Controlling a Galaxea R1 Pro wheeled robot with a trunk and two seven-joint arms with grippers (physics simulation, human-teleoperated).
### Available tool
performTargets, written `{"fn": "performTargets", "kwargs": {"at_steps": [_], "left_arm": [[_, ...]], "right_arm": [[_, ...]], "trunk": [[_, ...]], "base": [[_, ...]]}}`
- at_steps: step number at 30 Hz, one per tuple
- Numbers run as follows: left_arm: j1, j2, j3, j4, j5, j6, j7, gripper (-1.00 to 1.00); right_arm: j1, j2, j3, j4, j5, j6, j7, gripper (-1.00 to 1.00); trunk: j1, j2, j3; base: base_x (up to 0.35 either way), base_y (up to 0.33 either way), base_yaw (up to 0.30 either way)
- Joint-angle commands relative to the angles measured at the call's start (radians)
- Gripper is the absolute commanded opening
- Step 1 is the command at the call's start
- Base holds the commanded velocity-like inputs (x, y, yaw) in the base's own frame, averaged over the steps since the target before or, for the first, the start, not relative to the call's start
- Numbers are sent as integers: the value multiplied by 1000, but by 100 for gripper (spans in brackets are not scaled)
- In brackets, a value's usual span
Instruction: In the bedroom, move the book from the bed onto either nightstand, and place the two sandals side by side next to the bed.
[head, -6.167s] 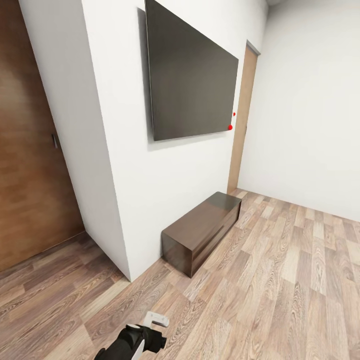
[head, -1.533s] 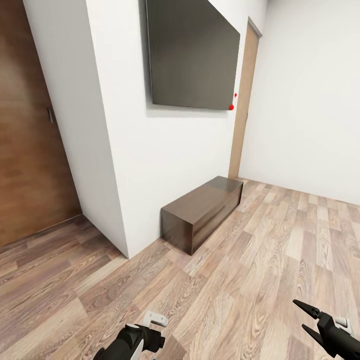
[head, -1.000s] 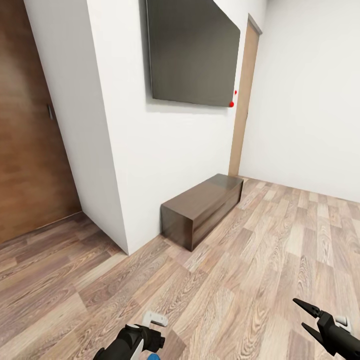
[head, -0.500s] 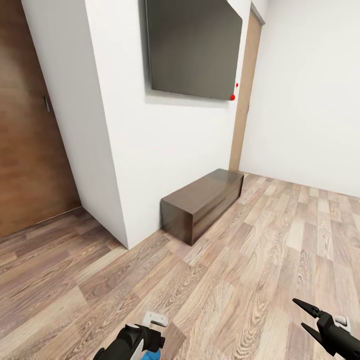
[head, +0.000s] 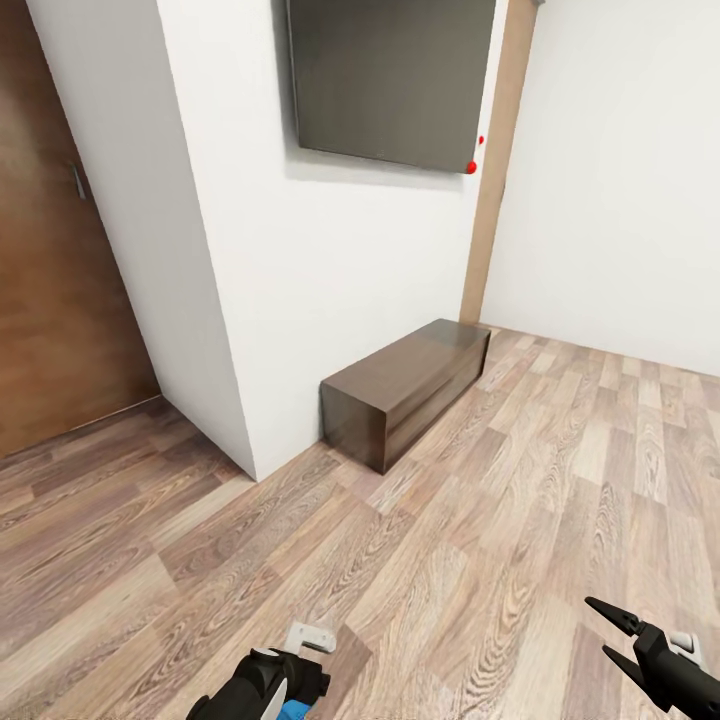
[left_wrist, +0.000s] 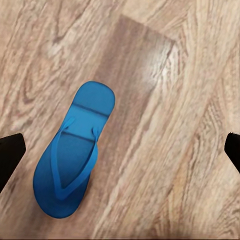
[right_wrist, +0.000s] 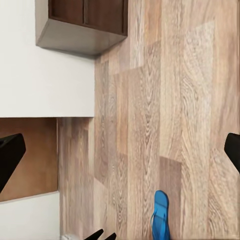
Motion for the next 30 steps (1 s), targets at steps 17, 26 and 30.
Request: {"fn": "performTargets", "kwargs": {"at_steps": [17,26,30], "left_arm": [[0,0,0,-2,-5,5,-2,100],[0,0,0,-3,-5,5,-3,100],[0,0,0,-3,-5,5,-2,100]], "right_arm": [[0,0,-1,0,3,4,4,100],[0,0,-1,0,3,4,4,100],[0,0,-1,0,3,4,4,100]], "trunk": [[7,-4,-67],[11,-6,-101],[13,-7,-117]], "base": [[0,0,0],[0,0,0],[0,0,0]]}}
